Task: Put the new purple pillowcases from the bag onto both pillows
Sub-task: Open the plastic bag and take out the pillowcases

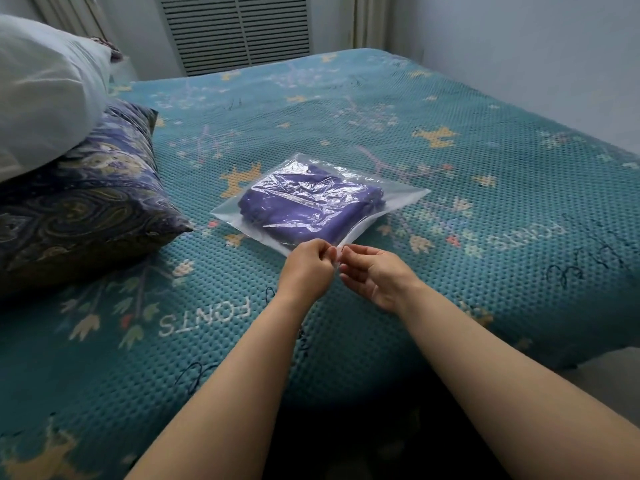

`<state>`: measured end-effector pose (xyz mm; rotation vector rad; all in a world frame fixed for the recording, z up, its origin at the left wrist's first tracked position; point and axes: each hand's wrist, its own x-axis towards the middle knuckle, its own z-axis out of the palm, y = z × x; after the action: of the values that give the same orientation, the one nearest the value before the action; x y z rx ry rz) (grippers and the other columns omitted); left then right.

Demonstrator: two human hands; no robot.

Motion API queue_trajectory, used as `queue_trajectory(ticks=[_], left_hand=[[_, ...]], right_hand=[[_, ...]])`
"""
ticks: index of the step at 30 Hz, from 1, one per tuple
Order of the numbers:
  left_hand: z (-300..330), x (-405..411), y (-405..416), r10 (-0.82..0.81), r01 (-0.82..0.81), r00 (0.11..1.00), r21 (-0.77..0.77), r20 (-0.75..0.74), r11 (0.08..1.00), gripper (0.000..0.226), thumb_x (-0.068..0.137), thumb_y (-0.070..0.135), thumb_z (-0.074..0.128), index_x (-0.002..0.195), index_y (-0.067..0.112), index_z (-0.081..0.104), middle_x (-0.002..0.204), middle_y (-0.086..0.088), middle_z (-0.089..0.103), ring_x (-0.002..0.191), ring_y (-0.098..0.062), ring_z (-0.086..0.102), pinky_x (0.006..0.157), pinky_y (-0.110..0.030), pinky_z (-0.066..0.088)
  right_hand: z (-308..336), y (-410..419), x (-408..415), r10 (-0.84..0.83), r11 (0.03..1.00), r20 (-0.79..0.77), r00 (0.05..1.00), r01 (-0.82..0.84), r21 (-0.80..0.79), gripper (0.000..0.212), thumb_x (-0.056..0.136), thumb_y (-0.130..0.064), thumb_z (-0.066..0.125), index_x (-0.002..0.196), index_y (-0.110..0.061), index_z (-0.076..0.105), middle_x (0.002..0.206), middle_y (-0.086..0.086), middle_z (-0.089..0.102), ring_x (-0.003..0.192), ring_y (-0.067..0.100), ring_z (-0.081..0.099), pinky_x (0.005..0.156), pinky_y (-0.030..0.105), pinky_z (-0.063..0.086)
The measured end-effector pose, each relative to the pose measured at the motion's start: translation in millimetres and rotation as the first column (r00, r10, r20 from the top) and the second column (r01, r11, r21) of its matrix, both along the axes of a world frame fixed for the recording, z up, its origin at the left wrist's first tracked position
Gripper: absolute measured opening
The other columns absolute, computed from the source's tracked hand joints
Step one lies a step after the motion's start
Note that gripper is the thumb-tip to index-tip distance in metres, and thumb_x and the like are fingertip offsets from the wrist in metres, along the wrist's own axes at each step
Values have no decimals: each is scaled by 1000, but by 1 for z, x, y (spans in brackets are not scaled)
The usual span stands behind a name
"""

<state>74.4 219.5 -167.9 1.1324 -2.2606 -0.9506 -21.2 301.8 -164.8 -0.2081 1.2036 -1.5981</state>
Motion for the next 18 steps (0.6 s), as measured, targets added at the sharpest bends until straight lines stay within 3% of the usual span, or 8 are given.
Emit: queue_trajectory(ticks=[5,9,13,15,18], left_hand=[[-1,-1,2,-117,119,991,29,-66,992,22,94,21,53,74,14,61,62,4,57,59,-11,49,60,-26,37],[-2,-1,4,-130,149,981,131,-146,980,28,96,23,50,68,20,48,56,8,46,53,-7,39,54,-27,33],[-3,1,2,-173,178,984,113,-48,978,24,96,22,50,73,16,49,60,5,46,58,-11,40,58,-29,34],[-4,1,2,-198,197,980,134,-2,971,22,96,21,49,75,15,50,62,4,48,62,-13,42,60,-29,35],[-4,3,3,-202,203,979,182,-26,962,26,97,23,49,71,19,51,63,3,50,62,-11,45,62,-29,37]], right_hand=[[1,1,-1,51,999,-74,996,-51,14,9,88,-17,63,89,-11,56,67,1,66,48,8,60,47,22,53],[3,3,0,135,990,-264,955,-120,73,19,91,-28,60,88,-9,57,75,2,61,51,10,57,48,24,53],[1,3,0,121,992,-370,921,-99,80,18,94,-21,57,78,-12,53,68,2,51,54,8,50,48,20,51],[-1,5,1,141,989,-350,926,-115,94,18,96,-19,53,79,-12,53,67,2,49,56,9,49,47,18,50],[-1,7,7,153,988,-163,975,-144,63,21,98,-24,48,82,-13,55,68,0,51,60,10,52,47,19,50]])
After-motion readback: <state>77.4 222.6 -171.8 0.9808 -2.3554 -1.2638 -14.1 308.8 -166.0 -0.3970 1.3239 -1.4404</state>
